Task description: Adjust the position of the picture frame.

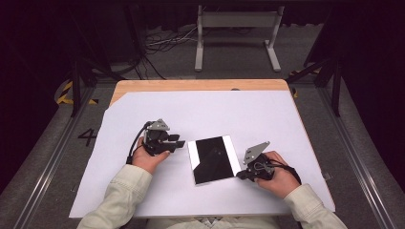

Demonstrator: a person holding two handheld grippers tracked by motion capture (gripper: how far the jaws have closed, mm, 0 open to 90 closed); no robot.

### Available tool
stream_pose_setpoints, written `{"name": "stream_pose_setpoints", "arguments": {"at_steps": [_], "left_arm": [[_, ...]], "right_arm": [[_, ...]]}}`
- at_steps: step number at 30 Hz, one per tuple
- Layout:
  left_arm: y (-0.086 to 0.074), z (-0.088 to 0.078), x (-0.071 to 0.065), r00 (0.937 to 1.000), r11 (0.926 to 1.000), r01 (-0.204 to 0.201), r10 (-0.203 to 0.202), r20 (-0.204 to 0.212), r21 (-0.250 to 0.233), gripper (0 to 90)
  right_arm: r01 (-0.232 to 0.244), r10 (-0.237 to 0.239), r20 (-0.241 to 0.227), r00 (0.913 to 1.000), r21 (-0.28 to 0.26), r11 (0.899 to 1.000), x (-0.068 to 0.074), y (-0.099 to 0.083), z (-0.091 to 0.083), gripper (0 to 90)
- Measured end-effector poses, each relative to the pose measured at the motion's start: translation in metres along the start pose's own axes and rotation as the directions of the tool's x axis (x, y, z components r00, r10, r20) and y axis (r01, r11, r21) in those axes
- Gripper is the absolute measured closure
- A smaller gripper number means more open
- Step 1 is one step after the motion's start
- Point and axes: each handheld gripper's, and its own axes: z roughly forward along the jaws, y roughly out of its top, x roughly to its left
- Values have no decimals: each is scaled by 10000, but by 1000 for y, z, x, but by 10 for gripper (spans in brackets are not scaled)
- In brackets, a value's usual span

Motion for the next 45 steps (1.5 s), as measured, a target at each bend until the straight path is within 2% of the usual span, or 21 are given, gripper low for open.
{"name": "stream_pose_setpoints", "arguments": {"at_steps": [2,6,11,16,19,21,23,24,26,29,32,34,36,39,45], "left_arm": [[-1,-2,4,9999,9999,-29,28,-149,-107,582],[-3,-2,7,9992,9993,297,-303,-277,-223,562],[-3,-3,9,9985,9992,285,-298,-460,-288,552],[-6,-4,14,9952,9984,138,-189,-956,-544,500],[-8,-7,20,9937,9971,480,-536,-983,-586,495],[-9,-9,23,9921,9954,852,-888,-883,-445,523],[-9,-12,24,9915,9945,916,-959,-877,-516,557],[-9,-13,26,9915,9949,842,-892,-948,-554,572],[-10,-13,27,9904,9958,757,-810,-1120,-510,623],[-10,-10,28,9859,9977,668,-677,-1528,-110,738],[-9,-7,28,9817,9987,470,-429,-1857,176,837],[-9,-5,28,9807,9989,401,-348,-1926,235,867],[-8,-3,28,9863,9981,490,-423,-1596,385,900],[-7,2,26,9877,9979,314,-222,-1548,570,900],[-6,11,27,9918,9931,487,-354,-1230,1069,900]], "right_arm": [[-191,192,179,9997,-64,9998,-4,1,1,900],[-471,477,597,9971,-113,9988,-13,4,2,900],[-801,824,1006,9915,-271,9964,-23,8,4,900],[-1094,1153,1593,9805,-450,9930,-35,16,10,900],[-1258,1351,1932,9718,-596,9903,-41,22,14,900],[-1330,1451,2102,9668,-708,9886,-45,24,16,900],[-1427,1592,2287,9604,-872,9859,-48,26,19,900],[-1385,1566,2339,9596,-921,9861,-50,27,20,900],[-1395,1656,2554,9526,-1171,9833,-53,28,22,900],[-1359,1667,2727,9476,-1283,9824,-51,27,23,900],[-1363,1716,2574,9510,-1492,9794,-50,25,21,900],[-1393,1792,2596,9489,-1647,9764,-49,24,15,900],[-1406,1866,2664,9456,-1826,9731,-48,23,7,900],[-1408,1933,2751,9418,-1993,9698,-46,21,-2,900],[-1431,2061,2852,9360,-2266,9634,-44,16,-17,900]]}}
